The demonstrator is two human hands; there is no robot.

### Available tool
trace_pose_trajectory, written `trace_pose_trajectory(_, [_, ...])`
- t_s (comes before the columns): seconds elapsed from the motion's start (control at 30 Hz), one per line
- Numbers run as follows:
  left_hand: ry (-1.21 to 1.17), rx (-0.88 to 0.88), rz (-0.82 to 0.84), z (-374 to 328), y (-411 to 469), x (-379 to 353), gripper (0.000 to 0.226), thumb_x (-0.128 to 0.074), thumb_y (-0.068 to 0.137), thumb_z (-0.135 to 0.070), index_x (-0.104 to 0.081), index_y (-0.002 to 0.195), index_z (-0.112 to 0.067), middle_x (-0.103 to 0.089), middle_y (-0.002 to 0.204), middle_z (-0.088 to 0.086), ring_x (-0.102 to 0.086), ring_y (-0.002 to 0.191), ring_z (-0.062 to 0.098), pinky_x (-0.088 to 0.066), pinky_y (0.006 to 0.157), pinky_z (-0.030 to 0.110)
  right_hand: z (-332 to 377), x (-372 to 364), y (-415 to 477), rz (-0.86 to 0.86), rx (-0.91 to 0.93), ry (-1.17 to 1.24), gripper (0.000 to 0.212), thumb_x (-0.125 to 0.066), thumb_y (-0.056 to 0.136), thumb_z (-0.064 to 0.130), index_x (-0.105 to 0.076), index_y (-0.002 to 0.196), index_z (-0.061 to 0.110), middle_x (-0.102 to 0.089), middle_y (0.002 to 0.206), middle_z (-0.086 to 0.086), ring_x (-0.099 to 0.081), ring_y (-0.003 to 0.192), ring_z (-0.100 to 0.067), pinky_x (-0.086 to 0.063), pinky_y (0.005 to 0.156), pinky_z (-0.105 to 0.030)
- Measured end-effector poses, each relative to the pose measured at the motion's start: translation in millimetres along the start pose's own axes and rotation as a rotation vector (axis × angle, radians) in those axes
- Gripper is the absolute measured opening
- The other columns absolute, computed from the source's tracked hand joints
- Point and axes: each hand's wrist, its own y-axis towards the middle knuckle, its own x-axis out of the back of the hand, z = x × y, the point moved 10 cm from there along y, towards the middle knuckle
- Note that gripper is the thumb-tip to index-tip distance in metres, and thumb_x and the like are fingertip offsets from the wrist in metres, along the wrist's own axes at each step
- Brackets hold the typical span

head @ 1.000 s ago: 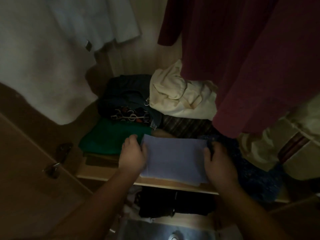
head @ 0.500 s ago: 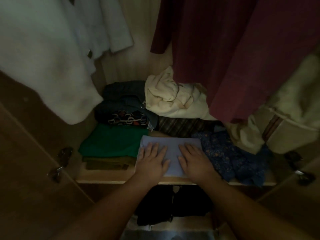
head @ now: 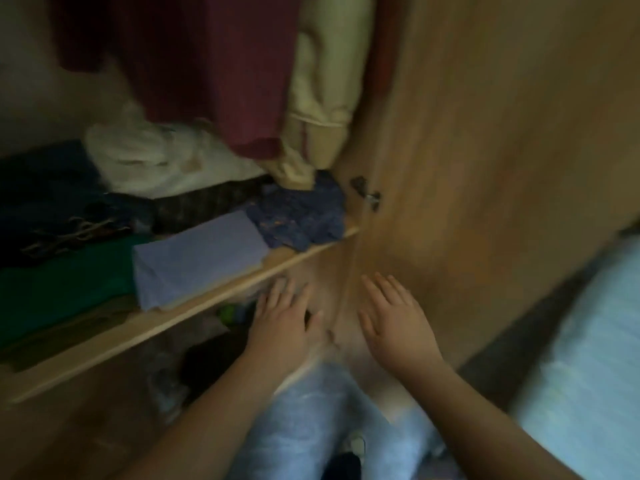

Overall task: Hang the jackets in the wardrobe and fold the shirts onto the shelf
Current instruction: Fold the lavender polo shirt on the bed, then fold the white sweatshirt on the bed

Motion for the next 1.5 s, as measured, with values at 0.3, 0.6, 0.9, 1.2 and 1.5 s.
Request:
trace_pose_trajectory(0.3, [-0.019, -0.488, 0.212, -254, -56, -76, 0.065, -0.028, 0.099, -0.058, -0.017, 0.157, -0.032, -0.015, 0.166, 0.002, -0.008, 0.153, 0.023, -0.013, 0.123, 0.043, -187, 42, -224, -0.027, -0.617, -0.069, 0.064, -0.039, 0.095, 0.054, -0.027, 0.155, 0.034, -0.024, 0.163, 0.003, -0.018, 0.151, -0.02, -0.021, 0.12, -0.042])
trace_pose_trajectory(0.6, [0.012, -0.746, 0.319, -473, -170, -145, 0.064, -0.03, 0.1, -0.055, -0.02, 0.157, -0.028, -0.017, 0.166, 0.005, -0.012, 0.152, 0.026, -0.016, 0.122, 0.046, -318, 85, -459, -0.104, -0.923, -0.04, 0.06, -0.034, 0.099, 0.051, -0.023, 0.156, 0.032, -0.022, 0.164, 0.002, -0.016, 0.152, -0.022, -0.02, 0.121, -0.044])
trace_pose_trajectory(0.9, [-0.004, -1.009, 0.397, -714, -343, -221, 0.064, -0.034, 0.101, -0.054, -0.025, 0.157, -0.025, -0.025, 0.163, 0.007, -0.02, 0.15, 0.028, -0.021, 0.12, 0.043, -440, 129, -711, -0.125, -1.165, -0.064, 0.06, -0.034, 0.101, 0.048, -0.022, 0.157, 0.027, -0.021, 0.164, -0.001, -0.016, 0.152, -0.023, -0.018, 0.122, -0.039])
trace_pose_trajectory(1.2, [-0.03, -1.106, 0.491, -845, -407, -275, 0.061, -0.038, 0.101, -0.049, -0.031, 0.155, -0.02, -0.028, 0.162, 0.009, -0.022, 0.15, 0.027, -0.021, 0.121, 0.039, -530, 146, -829, -0.232, -1.303, 0.054, 0.06, -0.037, 0.101, 0.047, -0.025, 0.156, 0.027, -0.025, 0.163, 0.002, -0.016, 0.151, -0.018, -0.016, 0.121, -0.033])
trace_pose_trajectory(1.5, [-0.062, -1.098, 0.57, -949, -377, -364, 0.06, -0.043, 0.102, -0.045, -0.034, 0.153, -0.016, -0.031, 0.16, 0.014, -0.026, 0.148, 0.032, -0.024, 0.12, 0.041, -656, 125, -848, -0.198, -1.34, 0.13, 0.057, -0.04, 0.101, 0.043, -0.03, 0.154, 0.025, -0.03, 0.161, -0.001, -0.019, 0.15, -0.022, -0.021, 0.119, -0.037])
